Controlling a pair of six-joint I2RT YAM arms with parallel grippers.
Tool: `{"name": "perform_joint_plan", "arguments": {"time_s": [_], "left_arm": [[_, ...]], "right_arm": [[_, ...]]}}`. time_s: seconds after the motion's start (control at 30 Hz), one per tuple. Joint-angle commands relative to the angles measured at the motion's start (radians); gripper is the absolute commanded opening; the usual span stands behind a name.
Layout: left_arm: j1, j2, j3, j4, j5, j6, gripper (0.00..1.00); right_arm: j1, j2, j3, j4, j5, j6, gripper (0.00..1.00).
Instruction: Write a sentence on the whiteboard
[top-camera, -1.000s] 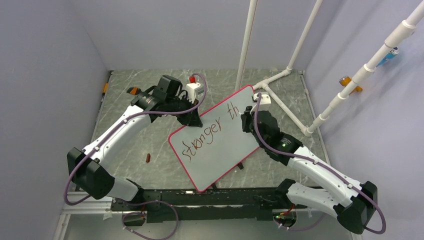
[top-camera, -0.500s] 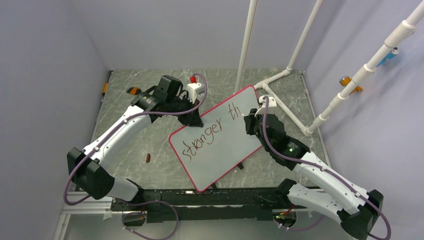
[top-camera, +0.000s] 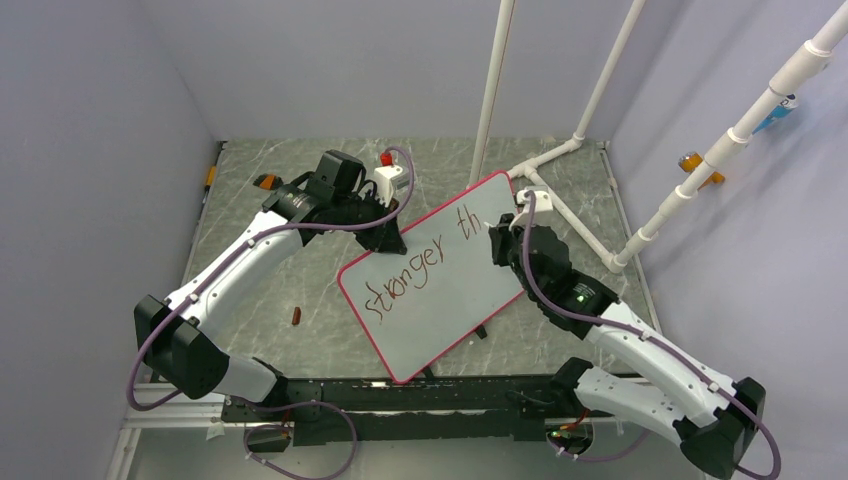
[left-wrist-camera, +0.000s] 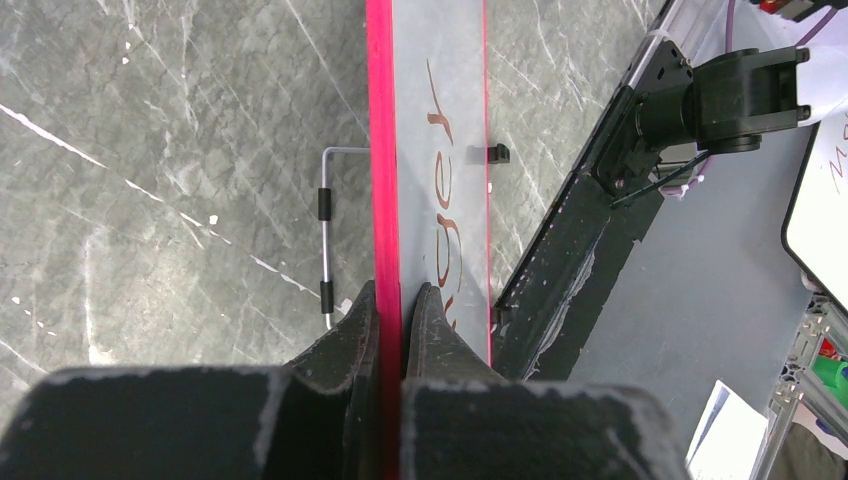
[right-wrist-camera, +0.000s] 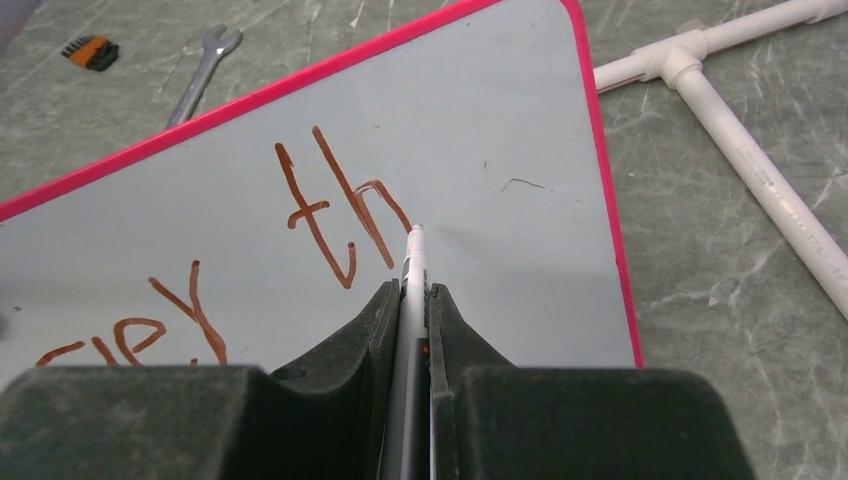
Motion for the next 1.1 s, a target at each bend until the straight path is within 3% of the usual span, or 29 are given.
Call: {"name": "perform_joint_plan", "arguments": {"time_s": [0.0,1.07], "left_arm": [[-0.005,-0.008,0.001,0.056,-0.189,0.199,0.00],[-0.007,-0.011,0.002,0.054,-0.188,0.201,0.00]], "right_arm": [[-0.011,0.037,0.058,0.057,0.002,-0.029,0.00],[-0.097,0.134,0.093,0.138,-0.105,-0.052,0.00]]}}
